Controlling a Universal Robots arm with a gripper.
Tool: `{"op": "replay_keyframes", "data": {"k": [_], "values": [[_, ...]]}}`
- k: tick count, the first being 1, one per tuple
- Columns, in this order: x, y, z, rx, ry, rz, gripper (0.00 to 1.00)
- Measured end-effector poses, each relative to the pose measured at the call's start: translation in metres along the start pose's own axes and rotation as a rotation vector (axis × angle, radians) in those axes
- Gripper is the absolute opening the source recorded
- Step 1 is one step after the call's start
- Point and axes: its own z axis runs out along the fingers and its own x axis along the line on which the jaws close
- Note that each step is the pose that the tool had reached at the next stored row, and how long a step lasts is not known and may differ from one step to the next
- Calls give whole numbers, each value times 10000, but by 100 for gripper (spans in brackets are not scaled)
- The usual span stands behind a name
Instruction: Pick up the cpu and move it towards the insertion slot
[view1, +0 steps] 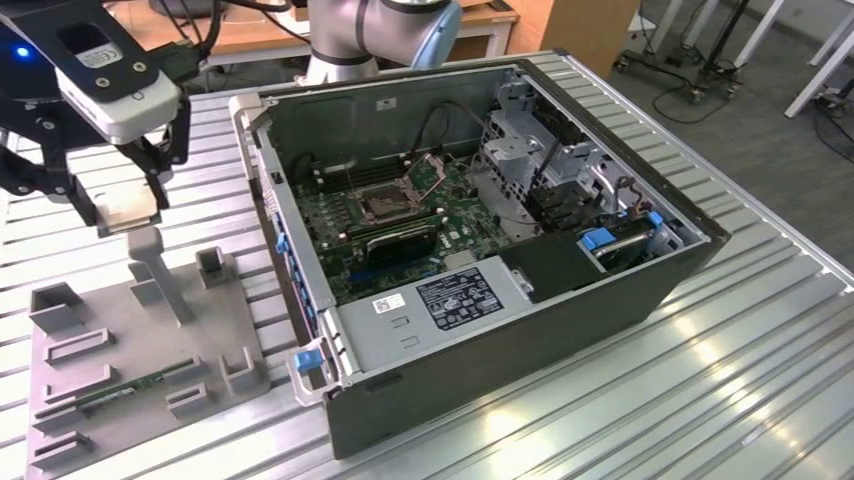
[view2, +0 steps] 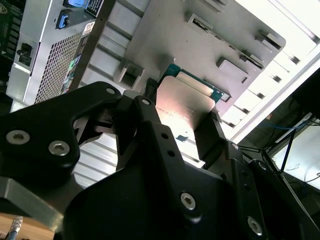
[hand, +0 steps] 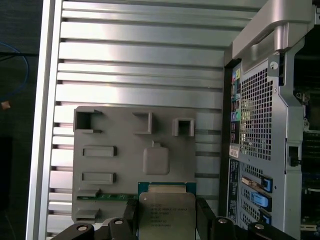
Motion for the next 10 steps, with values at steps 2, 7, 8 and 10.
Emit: {"op": "replay_keyframes", "data": {"k": [2,7,8,10], "values": [[-24,-1,0,0,0,-1,55],[-84,-3,0,0,0,-1,55],[-96,-3,0,0,0,0,55],[-121,-4,0,0,0,-1,55]]}}
